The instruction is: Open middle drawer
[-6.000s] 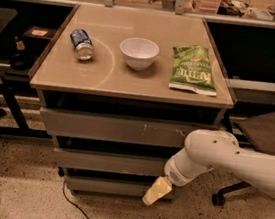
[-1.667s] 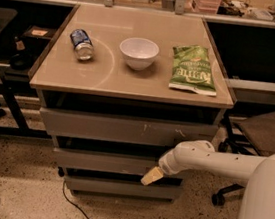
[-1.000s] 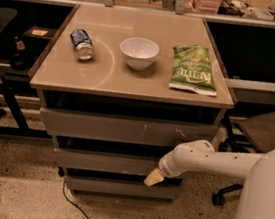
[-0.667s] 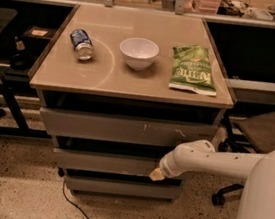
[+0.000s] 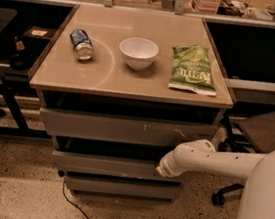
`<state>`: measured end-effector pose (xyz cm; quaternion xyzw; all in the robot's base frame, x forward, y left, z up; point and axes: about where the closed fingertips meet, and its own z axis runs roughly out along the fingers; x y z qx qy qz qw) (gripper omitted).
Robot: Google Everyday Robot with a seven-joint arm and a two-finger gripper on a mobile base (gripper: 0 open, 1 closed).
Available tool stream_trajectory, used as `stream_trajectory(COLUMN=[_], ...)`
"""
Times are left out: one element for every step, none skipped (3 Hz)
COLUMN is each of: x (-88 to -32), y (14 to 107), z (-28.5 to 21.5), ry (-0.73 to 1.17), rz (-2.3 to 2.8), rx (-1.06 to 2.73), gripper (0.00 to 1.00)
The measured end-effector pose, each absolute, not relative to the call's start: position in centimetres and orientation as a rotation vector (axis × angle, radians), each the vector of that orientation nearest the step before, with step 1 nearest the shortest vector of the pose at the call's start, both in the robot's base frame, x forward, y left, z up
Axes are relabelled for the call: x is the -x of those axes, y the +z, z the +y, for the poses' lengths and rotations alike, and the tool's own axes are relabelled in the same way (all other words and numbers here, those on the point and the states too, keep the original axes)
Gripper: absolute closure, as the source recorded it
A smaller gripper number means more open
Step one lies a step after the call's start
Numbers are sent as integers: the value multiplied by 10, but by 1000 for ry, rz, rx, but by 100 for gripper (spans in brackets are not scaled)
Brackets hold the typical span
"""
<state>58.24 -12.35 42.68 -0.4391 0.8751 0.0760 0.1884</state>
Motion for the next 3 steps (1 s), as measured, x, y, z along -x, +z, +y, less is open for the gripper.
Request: stream_trajectory(x=[-582,-582,-583], y=[427,427,432], z=[-123,-123,-123], ry=[214,214,214], rz=[2462,2462,2462], rx=[1235,1235,1235], gripper=[100,100,100])
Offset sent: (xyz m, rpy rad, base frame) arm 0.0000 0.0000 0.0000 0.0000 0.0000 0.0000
